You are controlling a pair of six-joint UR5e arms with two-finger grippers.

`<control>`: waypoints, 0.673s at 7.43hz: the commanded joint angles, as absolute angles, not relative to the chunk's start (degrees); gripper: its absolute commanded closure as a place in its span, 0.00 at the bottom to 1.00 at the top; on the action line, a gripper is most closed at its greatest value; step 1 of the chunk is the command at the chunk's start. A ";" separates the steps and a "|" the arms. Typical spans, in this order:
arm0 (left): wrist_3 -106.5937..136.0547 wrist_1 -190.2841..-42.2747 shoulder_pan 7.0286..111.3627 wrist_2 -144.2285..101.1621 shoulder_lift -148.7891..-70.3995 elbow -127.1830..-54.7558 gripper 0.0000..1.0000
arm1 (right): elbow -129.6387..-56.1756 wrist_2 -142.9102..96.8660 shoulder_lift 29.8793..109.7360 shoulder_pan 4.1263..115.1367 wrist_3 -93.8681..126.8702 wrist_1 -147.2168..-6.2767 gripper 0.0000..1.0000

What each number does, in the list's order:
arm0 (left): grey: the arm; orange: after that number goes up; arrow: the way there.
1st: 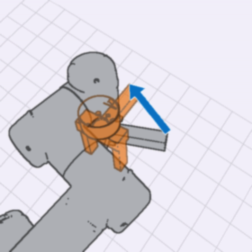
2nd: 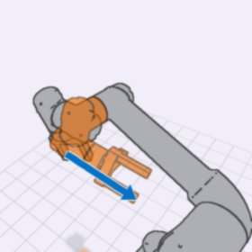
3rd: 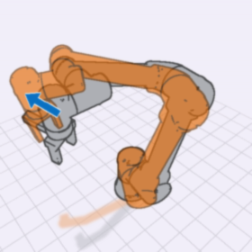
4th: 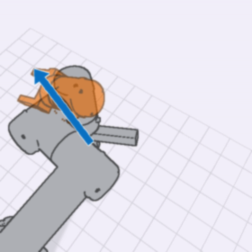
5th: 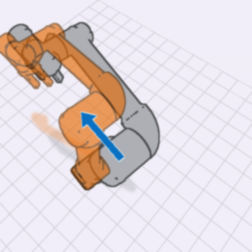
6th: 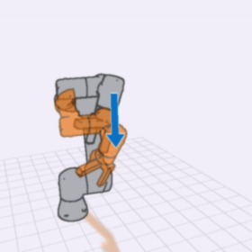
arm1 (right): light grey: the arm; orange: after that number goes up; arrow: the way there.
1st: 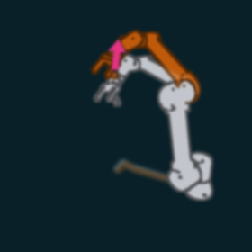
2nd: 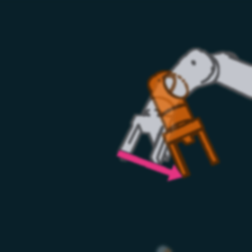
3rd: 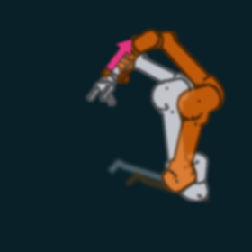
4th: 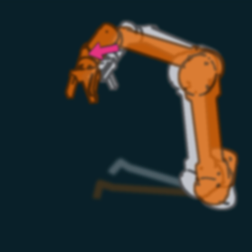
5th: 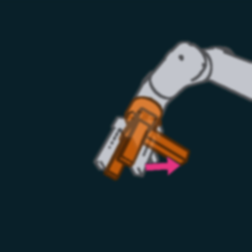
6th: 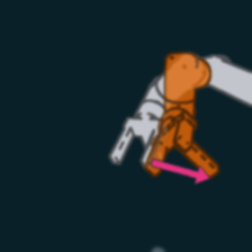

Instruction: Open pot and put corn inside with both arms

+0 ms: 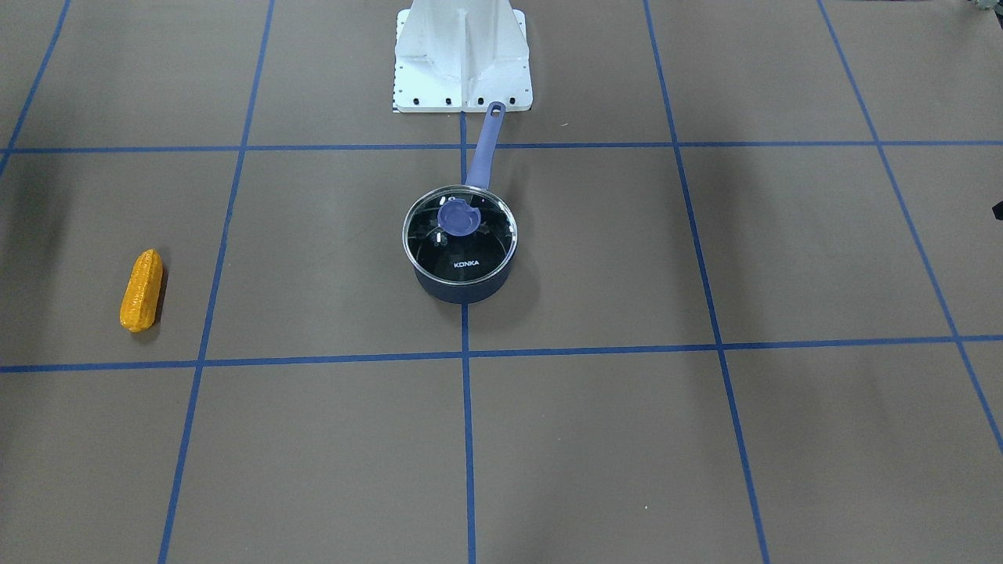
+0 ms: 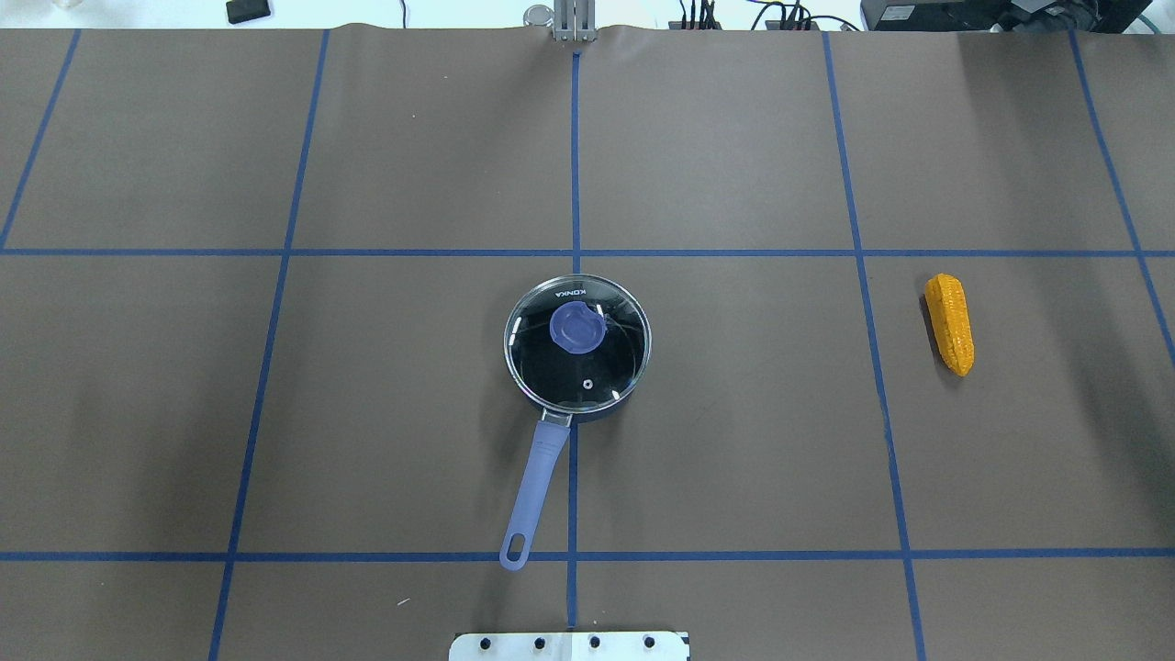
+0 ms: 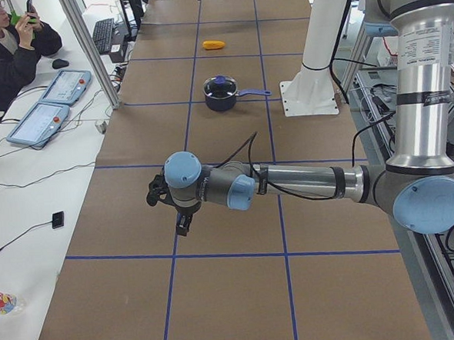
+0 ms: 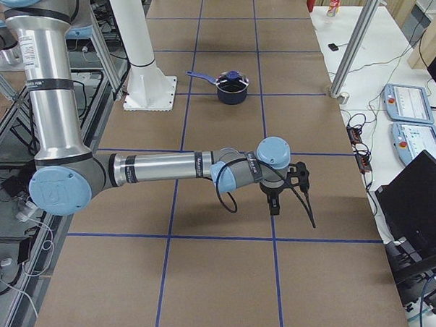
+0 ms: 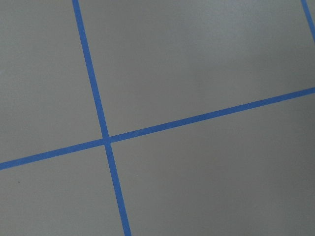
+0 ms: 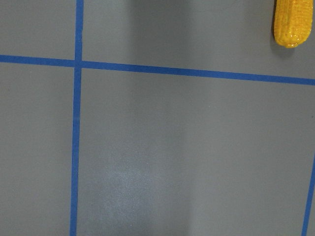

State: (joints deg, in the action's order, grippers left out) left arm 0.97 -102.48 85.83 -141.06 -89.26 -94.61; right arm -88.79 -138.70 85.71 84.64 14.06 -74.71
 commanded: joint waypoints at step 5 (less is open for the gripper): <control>3.14 -102.48 85.78 -141.15 -89.38 -94.83 0.02 | -87.63 -139.12 83.77 84.46 19.99 -74.53 0.00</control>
State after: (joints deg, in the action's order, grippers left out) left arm 1.56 -102.45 85.78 -141.09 -89.35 -94.71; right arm -88.23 -138.76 84.45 84.51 15.67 -74.60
